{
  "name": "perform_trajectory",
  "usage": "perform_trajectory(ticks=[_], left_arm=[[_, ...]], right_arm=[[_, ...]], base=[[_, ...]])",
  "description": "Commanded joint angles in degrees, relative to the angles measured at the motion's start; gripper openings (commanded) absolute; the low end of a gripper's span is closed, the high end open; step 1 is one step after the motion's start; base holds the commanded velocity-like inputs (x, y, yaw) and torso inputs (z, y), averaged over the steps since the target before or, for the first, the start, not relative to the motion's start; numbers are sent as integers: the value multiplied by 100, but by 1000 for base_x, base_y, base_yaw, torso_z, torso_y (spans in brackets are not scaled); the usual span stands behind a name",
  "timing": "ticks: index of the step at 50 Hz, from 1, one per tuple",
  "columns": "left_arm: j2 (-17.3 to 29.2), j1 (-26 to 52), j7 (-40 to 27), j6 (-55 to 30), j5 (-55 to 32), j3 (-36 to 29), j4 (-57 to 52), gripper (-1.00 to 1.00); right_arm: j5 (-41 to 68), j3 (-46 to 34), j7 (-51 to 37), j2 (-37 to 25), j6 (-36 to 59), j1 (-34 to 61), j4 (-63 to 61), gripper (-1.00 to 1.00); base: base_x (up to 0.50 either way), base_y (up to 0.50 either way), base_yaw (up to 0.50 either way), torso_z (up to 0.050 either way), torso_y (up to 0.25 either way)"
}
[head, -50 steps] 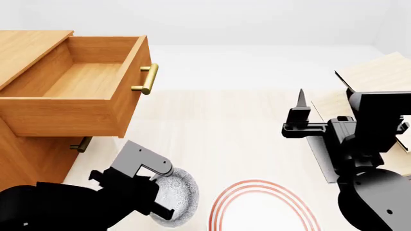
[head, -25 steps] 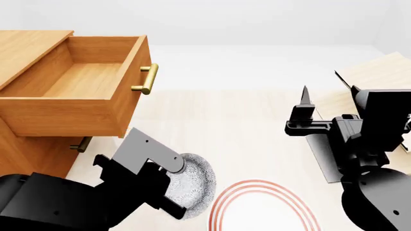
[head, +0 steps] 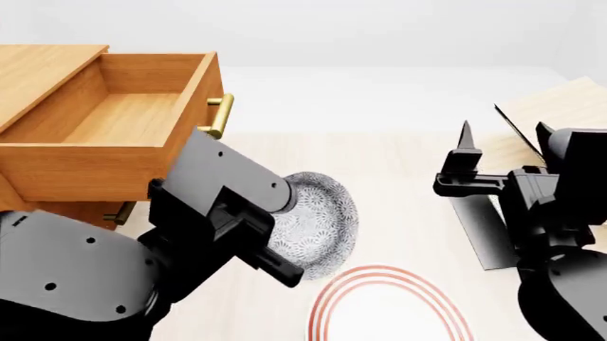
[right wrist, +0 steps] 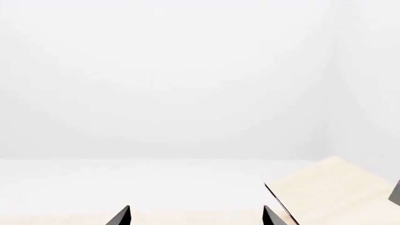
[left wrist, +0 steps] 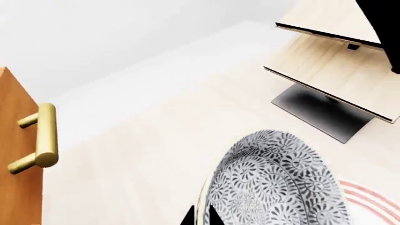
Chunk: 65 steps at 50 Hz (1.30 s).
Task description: Open the top drawer of the cabinet and put the bowl in it.
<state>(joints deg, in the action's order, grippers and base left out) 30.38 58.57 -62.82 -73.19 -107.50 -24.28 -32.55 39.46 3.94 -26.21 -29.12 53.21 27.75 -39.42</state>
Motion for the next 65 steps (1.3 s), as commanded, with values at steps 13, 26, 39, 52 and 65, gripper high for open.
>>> perform_trajectory(ticks=[13,26,39,52,65], left_arm=[[-224,2591,-645,632,-610,229,1206,-100],[-193,3260,-170,774,523,355,2363,-100],[-98,3451,678,1164,1820,214,3612,-100],[14,3309,1185,1720,2677,79,4523,-100],[69,3096,1281,2039,2936,100,5007,-100]], right_arm=[[166,257,-80,-70,28,-63,-79,100],[154,202,-75,-82,-17,-94,-82,100],[64,93,-44,-65,-121,-80,76,100],[18,14,-28,-54,-181,-56,195,100],[8,-24,-29,-65,-214,-52,213,100]], base=[[0,0,0,0,0],[0,0,0,1,1],[0,0,0,0,0],[0,0,0,0,0],[0,0,0,0,1]])
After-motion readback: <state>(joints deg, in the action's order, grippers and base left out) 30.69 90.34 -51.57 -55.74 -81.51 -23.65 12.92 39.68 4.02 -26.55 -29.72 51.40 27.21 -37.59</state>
